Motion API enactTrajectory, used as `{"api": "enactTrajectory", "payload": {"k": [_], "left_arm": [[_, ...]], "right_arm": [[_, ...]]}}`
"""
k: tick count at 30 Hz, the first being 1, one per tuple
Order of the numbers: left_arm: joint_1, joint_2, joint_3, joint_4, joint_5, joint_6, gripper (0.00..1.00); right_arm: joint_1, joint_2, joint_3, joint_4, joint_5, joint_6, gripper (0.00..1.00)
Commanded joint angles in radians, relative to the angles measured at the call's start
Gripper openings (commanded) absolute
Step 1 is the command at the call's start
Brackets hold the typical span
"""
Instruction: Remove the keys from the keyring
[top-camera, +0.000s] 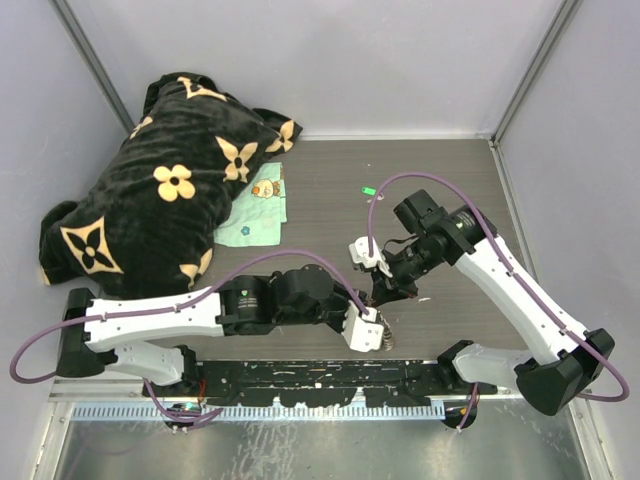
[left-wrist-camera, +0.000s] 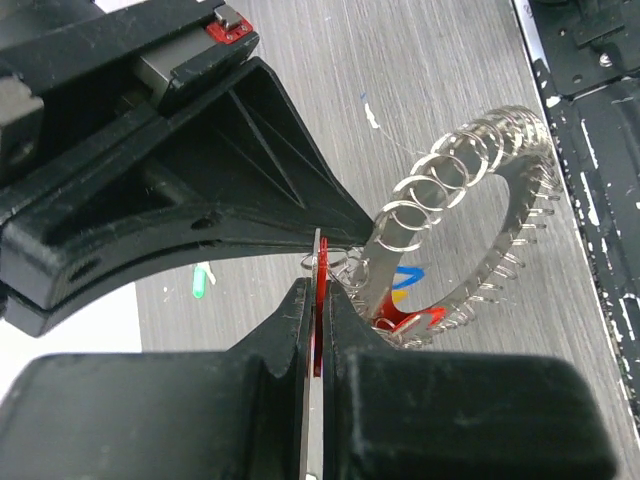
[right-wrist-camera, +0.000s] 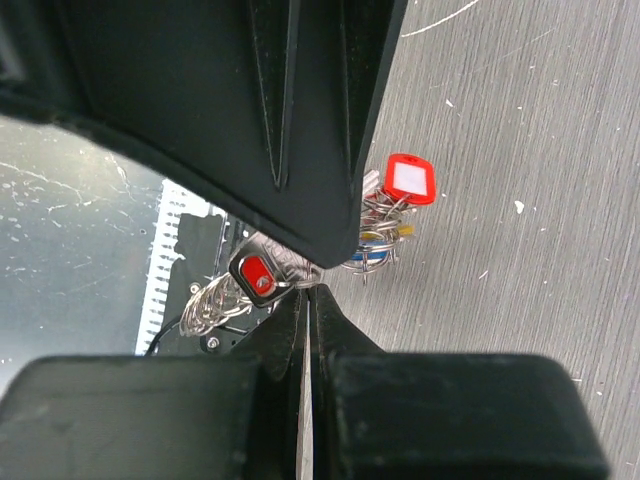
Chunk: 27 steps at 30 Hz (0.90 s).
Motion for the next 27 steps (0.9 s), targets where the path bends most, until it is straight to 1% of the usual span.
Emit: {"api": "enactTrajectory", "payload": {"k": [1, 9, 12, 21, 27], "left_arm": [[-0.015, 0.028, 0.09, -0.019, -0.002, 0.052, 0.0], [-0.015, 0.042, 0.139, -0.103, 0.009, 0.066, 0.0], [-0.015, 0.046, 0.149, -0.119, 0.006, 0.096, 0.0], [-0.021, 0.112, 0.22, -0.171, -0.03, 0.236, 0.0], [-0.038, 0.116, 0.223, -0.186, -0.054, 0.356, 0.0]], "right_arm": [[-0.007, 0.007, 0.005, 0.031, -0.039, -0.015, 0.01], [-0.009, 0.004, 0.01, 0.037, -0.009, -0.001, 0.01], [-0.008, 0.023, 0.013, 0.026, -0.012, 0.005, 0.01], [-0.01, 0.047, 0.008, 0.052, -0.029, 0.044, 0.01], [-0.035, 0.046, -0.01, 0.025, -0.08, 0.007, 0.01]]}}
